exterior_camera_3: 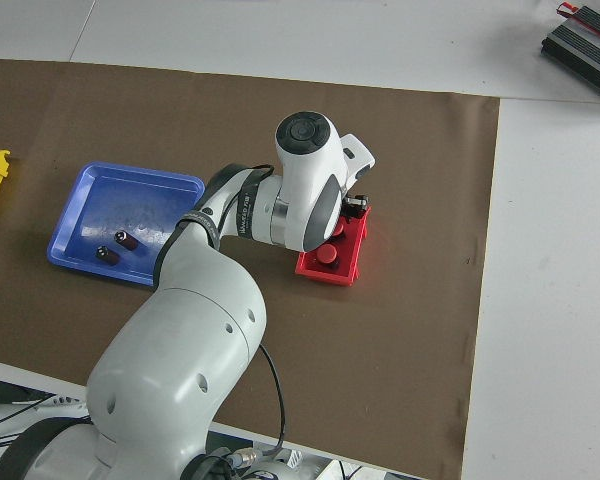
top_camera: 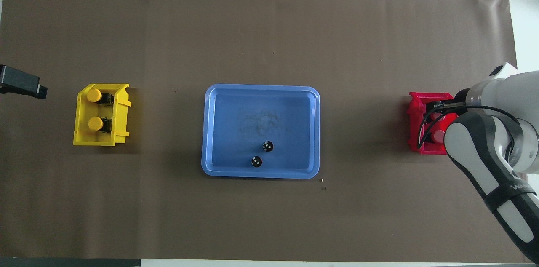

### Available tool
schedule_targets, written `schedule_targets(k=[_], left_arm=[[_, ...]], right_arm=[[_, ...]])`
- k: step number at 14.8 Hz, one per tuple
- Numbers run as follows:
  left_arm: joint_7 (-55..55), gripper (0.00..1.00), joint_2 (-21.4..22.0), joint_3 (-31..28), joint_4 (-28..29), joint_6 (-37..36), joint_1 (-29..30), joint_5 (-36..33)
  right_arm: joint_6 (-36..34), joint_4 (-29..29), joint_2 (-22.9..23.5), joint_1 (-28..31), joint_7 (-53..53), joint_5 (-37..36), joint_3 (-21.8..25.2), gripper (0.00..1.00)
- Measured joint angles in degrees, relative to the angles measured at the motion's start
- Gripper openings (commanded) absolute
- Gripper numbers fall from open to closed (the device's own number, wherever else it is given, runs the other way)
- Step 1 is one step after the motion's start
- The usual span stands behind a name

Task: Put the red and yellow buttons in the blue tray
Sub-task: 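Reach the right gripper down and grasp a red button in the holder, then carry the red button into the tray while the left gripper reaches yellow holder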

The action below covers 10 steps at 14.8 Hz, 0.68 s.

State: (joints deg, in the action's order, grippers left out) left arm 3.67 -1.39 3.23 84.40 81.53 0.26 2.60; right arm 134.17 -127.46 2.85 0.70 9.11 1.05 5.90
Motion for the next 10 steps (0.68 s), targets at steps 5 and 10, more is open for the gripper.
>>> schedule_targets(k=[5,10], left_arm=[[0.0,1.00,0.0,0.0,0.0,0.0,0.0,0.0],[-0.1,1.00,0.0,0.0,0.0,0.3,0.0,0.0]], right_arm=[[1.4,-2.0,-0.3,0.3,1.4,0.0,0.0,0.53],[1.5,-3.0,-1.0,0.3,1.4,0.0,0.0,0.14]])
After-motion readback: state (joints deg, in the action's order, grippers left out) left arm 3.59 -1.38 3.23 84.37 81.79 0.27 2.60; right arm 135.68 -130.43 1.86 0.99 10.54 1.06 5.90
